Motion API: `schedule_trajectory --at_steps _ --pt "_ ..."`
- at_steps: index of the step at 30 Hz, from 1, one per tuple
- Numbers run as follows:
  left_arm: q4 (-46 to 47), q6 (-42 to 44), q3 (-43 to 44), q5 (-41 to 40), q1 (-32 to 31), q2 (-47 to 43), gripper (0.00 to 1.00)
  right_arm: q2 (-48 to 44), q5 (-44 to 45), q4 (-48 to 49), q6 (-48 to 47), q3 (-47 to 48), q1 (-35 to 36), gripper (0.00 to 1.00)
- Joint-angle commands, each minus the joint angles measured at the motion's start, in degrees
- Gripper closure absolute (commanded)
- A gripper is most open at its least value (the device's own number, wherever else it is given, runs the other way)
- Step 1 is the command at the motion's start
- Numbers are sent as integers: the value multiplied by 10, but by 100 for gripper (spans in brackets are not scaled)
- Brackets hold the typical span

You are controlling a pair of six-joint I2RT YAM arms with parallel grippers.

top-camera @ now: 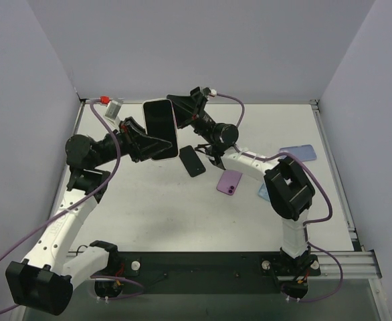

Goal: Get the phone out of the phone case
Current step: Remove the phone case from the phone.

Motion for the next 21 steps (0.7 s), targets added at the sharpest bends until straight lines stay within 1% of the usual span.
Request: schedule_trajectory --at_steps 1,6,9,13,14,15,16,17,20,21 --pt "236 74 106 93 -32 -69 100 65 -173 -52 229 -94 38 100" --pt "236 73 102 84 -32 -71 100 64 -191 -66 215 -114 45 100" --pt "229 69 104 75 -32 -69 100 49 -216 -99 172 -127 39 100" --pt "194 54 107 44 -32 -61 100 10 -251 -185 71 -155 16 100" --pt "184 53 109 33 -31 -57 100 -8 -259 -232 18 -160 12 100" --pt "165 52 112 19 -30 -52 100 -17 -266 -258 -8 -165 8 100" --pt "123 53 119 -4 -30 -47 100 -28 -276 -283 -37 -175 4 95" --pt "118 44 118 -12 -30 -41 100 -46 -281 -328 -86 -181 -3 93" --pt "129 -12 113 -33 -27 -10 100 -80 -293 -413 -158 -196 -13 88" --pt "129 -24 111 -36 -26 7 100 -87 -298 -439 -209 -196 -14 87"
